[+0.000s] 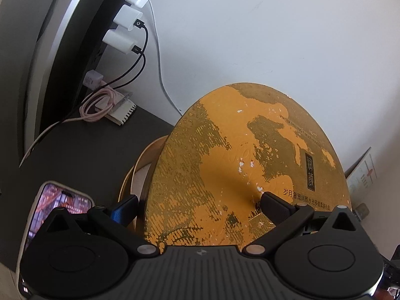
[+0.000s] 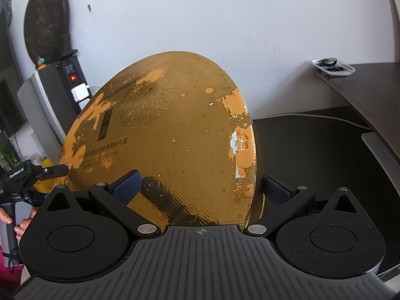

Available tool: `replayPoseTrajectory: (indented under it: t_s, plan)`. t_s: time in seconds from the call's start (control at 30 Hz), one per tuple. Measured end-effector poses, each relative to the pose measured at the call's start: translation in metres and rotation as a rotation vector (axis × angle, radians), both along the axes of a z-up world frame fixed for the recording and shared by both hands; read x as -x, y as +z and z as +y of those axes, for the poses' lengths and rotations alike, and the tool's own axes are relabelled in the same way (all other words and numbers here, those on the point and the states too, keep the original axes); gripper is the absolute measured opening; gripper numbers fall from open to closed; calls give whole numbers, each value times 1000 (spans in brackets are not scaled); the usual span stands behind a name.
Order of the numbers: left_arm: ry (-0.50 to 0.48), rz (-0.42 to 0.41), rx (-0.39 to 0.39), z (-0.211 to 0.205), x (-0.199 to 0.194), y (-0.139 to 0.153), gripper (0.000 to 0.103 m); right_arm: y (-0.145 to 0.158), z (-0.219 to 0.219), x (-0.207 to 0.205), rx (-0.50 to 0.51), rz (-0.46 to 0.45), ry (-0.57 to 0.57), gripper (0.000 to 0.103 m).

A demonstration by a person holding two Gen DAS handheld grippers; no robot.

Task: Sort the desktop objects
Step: 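Carry the lid with both grippers and tilt it flat over the box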

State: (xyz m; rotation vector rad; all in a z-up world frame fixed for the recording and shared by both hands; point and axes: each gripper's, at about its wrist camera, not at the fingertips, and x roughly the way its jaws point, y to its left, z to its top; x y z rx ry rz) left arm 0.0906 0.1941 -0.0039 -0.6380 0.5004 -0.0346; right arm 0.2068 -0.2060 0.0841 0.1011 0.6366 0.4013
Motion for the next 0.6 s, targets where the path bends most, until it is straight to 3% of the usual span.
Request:
replayPoseTrajectory:
  t_s: [0.3, 0.6]
  plan:
    - [-10, 63, -59, 3, -33, 8, 103, -6, 7, -37, -34, 79, -34, 102]
    - [16, 132, -81, 6, -48, -7, 103, -26, 7, -63, -46, 174, -54, 102]
